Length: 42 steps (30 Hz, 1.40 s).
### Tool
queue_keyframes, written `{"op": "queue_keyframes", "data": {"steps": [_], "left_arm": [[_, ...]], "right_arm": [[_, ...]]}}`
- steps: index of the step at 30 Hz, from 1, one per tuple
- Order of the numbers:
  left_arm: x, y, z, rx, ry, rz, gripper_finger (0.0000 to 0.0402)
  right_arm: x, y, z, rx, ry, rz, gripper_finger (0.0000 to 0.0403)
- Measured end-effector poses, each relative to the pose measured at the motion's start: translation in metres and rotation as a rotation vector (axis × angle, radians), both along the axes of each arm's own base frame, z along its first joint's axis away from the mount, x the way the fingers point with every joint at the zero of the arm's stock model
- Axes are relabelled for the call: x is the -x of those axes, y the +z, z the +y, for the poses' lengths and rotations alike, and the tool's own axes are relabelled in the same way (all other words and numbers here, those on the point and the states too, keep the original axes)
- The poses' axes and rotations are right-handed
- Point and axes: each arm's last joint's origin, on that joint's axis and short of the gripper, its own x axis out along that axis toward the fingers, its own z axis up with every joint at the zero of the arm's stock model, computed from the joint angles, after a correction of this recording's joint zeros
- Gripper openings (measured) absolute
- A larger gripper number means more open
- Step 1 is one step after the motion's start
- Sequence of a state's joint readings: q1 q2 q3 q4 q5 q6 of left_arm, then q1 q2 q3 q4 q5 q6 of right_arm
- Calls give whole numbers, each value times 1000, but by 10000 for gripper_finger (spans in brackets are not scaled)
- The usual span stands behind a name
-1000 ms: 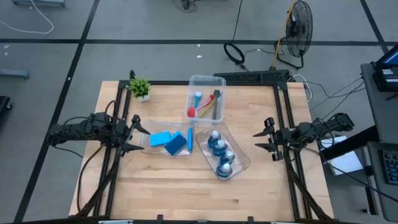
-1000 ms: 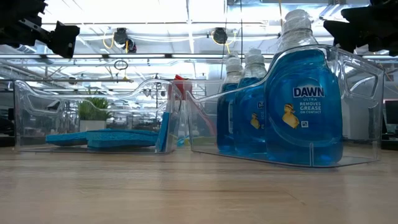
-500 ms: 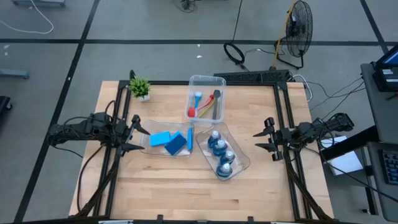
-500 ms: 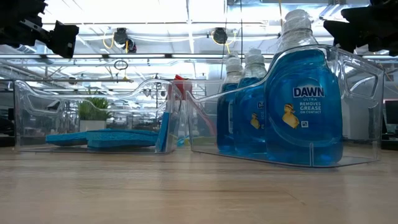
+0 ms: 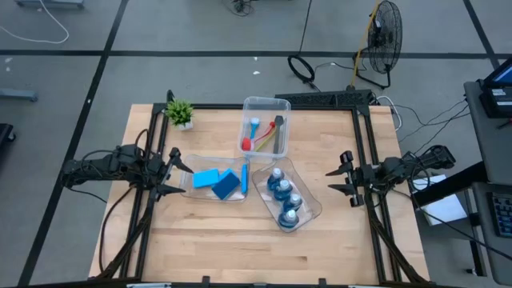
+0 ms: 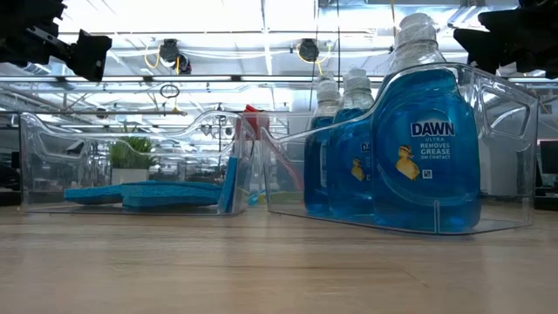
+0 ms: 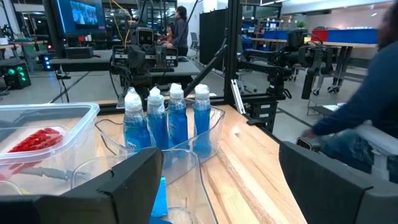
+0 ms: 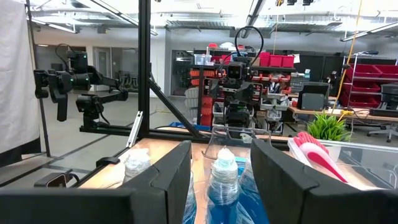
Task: Pick & Place Kitchen Sink Supplies
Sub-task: Return to Home Position
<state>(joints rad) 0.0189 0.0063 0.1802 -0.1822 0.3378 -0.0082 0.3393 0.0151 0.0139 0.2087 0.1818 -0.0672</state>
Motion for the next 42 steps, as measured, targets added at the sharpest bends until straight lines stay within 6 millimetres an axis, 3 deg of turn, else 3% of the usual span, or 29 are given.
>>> {"op": "queue_keyframes", "data": {"steps": [14,27,42], "left_arm": [[0,0,0,0,0,0,305],[0,0,0,0,0,0,325],[0,0,0,0,0,0,301]], "right_arm": [[0,0,0,0,0,0,155],[0,0,0,0,0,0,155],[0,0,0,0,0,0,155]]}}
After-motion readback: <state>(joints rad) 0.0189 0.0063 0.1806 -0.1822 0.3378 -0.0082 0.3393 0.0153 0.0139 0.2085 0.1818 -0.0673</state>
